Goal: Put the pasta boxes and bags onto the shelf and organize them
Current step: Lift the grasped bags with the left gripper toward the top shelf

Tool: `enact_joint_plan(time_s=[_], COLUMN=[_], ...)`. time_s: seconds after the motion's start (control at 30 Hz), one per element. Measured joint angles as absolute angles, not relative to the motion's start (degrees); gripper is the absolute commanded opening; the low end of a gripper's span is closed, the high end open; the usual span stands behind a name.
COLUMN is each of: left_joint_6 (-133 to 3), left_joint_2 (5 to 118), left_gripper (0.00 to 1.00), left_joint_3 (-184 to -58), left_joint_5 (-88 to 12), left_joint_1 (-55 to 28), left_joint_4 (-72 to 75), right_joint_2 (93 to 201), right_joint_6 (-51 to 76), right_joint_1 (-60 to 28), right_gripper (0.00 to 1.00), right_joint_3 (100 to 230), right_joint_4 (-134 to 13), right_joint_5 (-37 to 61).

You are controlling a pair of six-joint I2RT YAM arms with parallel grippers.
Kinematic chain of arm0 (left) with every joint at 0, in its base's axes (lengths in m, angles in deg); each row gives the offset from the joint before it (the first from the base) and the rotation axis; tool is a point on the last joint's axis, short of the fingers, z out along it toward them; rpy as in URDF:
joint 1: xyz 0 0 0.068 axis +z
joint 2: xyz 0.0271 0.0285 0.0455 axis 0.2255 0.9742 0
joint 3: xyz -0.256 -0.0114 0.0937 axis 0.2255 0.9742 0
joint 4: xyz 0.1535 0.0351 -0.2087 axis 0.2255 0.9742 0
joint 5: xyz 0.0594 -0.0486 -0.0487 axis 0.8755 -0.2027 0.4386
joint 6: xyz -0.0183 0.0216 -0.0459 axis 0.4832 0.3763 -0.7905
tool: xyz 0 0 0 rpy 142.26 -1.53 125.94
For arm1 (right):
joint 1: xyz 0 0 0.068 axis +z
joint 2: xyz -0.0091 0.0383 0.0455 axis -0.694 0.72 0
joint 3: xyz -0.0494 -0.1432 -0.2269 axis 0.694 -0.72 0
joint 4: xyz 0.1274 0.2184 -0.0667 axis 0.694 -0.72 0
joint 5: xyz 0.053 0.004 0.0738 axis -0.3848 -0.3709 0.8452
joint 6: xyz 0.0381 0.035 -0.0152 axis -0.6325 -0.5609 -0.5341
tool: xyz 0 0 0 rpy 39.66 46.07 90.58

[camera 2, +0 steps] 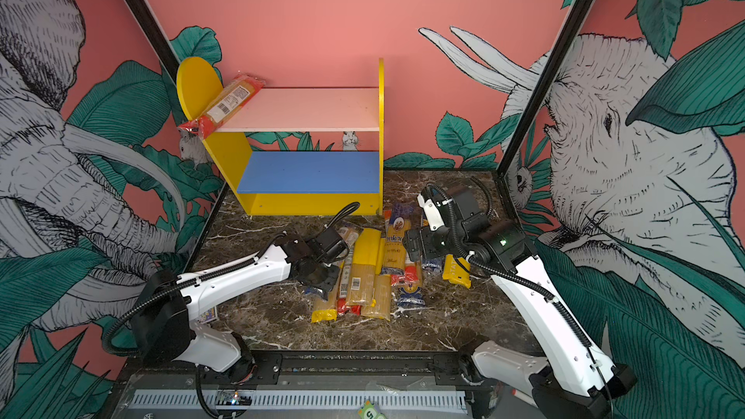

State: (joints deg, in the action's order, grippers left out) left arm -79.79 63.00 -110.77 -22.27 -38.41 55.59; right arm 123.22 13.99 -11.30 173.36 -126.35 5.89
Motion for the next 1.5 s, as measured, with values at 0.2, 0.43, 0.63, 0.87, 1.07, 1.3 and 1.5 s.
enact_joint_plan(time_s=[0.2,0.43,0.63,0.87,1.07,1.3,1.5], left_joint_6=[-79.7,-78.0,-76.1,-72.5,-65.9,-53.7,-46.6], left_joint_2=[55.2,42.4,38.9,41.4,53.7,68.7,74.2], left_gripper=[0.0,0.0,0.0,0.0,0.0,0.0,0.0], left_joint_3=[-110.7,-114.9,-126.9,-146.5,-172.6,-192.9,-193.2], left_joint_5=[-22.5,-20.3,-15.6,-7.2,3.2,10.6,5.6], left_joint_1=[-38.4,-38.4,-38.4,-38.4,-38.4,-34.1,-20.7], left_joint_4=[56.8,62.0,70.0,79.4,87.0,86.7,82.3], right_joint_2=[123.1,122.5,123.1,124.9,128.2,133.5,139.0], right_joint_6=[14.0,14.0,14.2,14.7,15.6,16.6,17.3], right_joint_1=[-11.3,-11.3,-11.3,-11.3,-11.3,-11.2,-10.3], right_gripper=[0.99,0.99,0.99,0.99,0.99,0.99,0.99], right_joint_3=[173.4,173.4,175.1,181.2,185.3,190.7,197.2], right_joint_4=[-126.3,-125.5,-125.1,-124.8,-124.6,-123.8,-122.5], right_joint_5=[5.9,6.8,8.2,8.9,9.4,10.0,10.2])
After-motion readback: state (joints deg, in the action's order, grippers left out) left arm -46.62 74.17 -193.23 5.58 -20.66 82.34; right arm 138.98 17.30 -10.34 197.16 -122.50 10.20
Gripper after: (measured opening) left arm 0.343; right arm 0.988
